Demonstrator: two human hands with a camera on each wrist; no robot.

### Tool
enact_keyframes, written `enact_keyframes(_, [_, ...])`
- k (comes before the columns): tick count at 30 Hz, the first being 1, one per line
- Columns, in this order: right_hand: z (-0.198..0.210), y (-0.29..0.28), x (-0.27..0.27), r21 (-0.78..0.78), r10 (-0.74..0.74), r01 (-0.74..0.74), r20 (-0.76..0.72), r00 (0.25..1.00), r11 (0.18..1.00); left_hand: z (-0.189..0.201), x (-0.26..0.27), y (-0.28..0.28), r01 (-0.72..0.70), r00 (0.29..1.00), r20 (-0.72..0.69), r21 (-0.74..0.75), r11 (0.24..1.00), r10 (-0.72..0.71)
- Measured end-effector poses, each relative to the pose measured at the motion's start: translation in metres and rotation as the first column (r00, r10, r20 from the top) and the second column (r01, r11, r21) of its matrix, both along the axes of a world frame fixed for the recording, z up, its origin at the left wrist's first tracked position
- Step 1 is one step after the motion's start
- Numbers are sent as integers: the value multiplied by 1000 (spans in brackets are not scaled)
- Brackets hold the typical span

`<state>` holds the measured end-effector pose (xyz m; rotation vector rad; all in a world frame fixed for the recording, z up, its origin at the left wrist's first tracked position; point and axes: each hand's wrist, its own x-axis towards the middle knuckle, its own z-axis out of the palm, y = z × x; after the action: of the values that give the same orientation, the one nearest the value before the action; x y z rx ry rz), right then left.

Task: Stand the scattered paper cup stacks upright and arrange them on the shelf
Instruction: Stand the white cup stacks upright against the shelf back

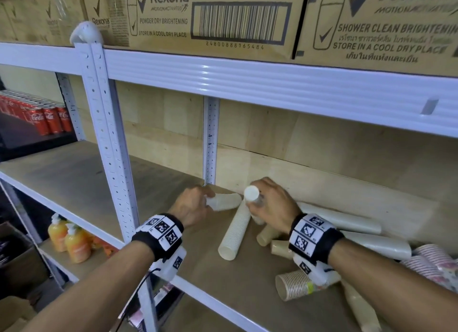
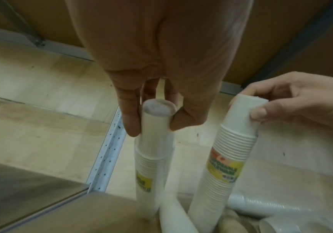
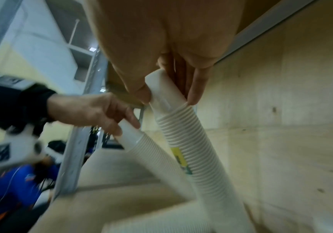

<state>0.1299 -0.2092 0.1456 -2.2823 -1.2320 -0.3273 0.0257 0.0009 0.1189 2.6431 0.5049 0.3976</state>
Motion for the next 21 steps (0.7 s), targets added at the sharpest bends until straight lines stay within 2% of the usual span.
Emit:
enact_keyframes(4, [36, 3, 17, 159, -84, 86, -22, 996, 983, 24, 14, -3, 32, 994, 104, -39, 999, -28])
enact_keyframes(11, [83, 20, 33, 292, -85, 75, 20, 996, 953, 59, 43, 4, 56, 981, 185, -25, 998, -50])
enact_keyframes(14, [88, 37, 46, 314, -72, 70, -5, 997, 947, 76, 57, 15, 69, 983, 175, -30, 997, -63])
enact_keyframes(19, [81, 66, 73, 283, -86, 124, -141, 986, 951, 102, 78, 33, 74, 983, 173, -25, 997, -69])
enact_keyframes(21, [77, 77, 82, 268, -93, 142, -185, 978, 953, 108, 87, 41, 76, 983, 171, -67, 995, -64])
